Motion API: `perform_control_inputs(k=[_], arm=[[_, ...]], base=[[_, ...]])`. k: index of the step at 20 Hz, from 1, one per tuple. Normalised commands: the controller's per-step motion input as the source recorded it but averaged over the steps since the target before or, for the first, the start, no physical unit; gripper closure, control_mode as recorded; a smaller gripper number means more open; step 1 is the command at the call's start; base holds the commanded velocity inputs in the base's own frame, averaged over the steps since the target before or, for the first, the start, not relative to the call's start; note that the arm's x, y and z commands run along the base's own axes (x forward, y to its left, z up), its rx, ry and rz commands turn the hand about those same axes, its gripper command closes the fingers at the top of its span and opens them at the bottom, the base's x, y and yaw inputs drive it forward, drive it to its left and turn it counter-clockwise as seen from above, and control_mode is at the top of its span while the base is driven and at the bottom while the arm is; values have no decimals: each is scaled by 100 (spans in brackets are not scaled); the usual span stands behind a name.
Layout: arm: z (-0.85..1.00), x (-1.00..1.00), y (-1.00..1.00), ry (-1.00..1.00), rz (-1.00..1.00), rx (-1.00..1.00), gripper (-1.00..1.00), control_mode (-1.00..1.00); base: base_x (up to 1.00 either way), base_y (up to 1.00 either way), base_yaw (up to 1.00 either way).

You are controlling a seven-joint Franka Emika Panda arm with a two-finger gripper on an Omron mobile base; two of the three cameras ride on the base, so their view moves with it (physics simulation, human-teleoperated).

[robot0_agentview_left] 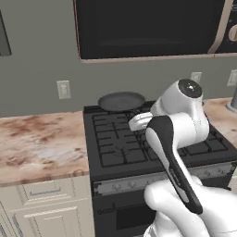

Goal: Move the pot and pan from the stove into the sink.

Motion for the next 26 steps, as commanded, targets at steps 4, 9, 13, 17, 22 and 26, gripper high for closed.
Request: perform_control_inputs(k=[4,9,13,17,22,26], arm=[[-6,-82,-17,-12,18,0,100,-100],[-1,-74,-23,-15,20,0,100,-100],[-21,-54,-28,-18,26,0,100,-100],[-39,-46,-30,-17,23,2,100,-100],[0,0,0,-1,0,0,100,-100],[0,0,0,0,0,0,100,-100]], base=[[0,0,0],[0,0,0],[0,0,0],[0,0,0],[0,0,0],[0,0,0]])
